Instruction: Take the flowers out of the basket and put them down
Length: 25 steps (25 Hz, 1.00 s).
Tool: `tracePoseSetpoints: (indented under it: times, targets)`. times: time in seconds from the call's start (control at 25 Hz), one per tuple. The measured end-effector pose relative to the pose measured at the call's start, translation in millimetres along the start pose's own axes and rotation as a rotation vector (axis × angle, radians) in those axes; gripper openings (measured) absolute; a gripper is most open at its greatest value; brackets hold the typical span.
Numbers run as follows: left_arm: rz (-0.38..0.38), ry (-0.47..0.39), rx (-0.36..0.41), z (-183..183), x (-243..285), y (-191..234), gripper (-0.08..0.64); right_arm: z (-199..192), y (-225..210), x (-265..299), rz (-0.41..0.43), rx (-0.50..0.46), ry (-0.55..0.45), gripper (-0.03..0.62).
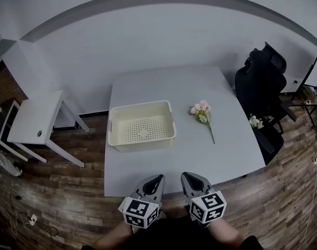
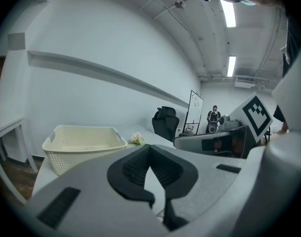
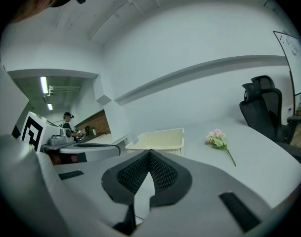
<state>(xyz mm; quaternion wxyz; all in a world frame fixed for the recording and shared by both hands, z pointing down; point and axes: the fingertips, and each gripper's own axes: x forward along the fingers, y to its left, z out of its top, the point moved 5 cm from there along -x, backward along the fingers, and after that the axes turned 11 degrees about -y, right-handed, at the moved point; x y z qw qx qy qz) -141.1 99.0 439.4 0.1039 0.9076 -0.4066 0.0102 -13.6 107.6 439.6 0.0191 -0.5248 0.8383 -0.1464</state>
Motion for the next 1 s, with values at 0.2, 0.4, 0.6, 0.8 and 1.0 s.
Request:
tracePoseSetpoints:
  times: [0.2,0.4,0.6,0.8,1.0]
  targets:
    - [-0.007,-0.004,0.009,3,-3,-2,0.006,2,2,-4,-0.007,0.003,-0.006,0.021]
    - [-0.006,-0.008,0.010,4,-7,-3,0.006,4,4,-4,-0.006,-0.004,-0.010,0.021]
    - [-0.004,-0.012,0.010,6,-7,-2,0.006,6,5,-2,0.000,-0.014,-0.005,0.021]
    - [0.001,-0.015,0.007,6,-7,1,0.006,6,6,1,0.005,-0.020,-0.001,0.021]
    - [0.007,-0.014,0.004,5,-6,8,0.006,3,8,9,0.010,-0.020,0.003,0.021]
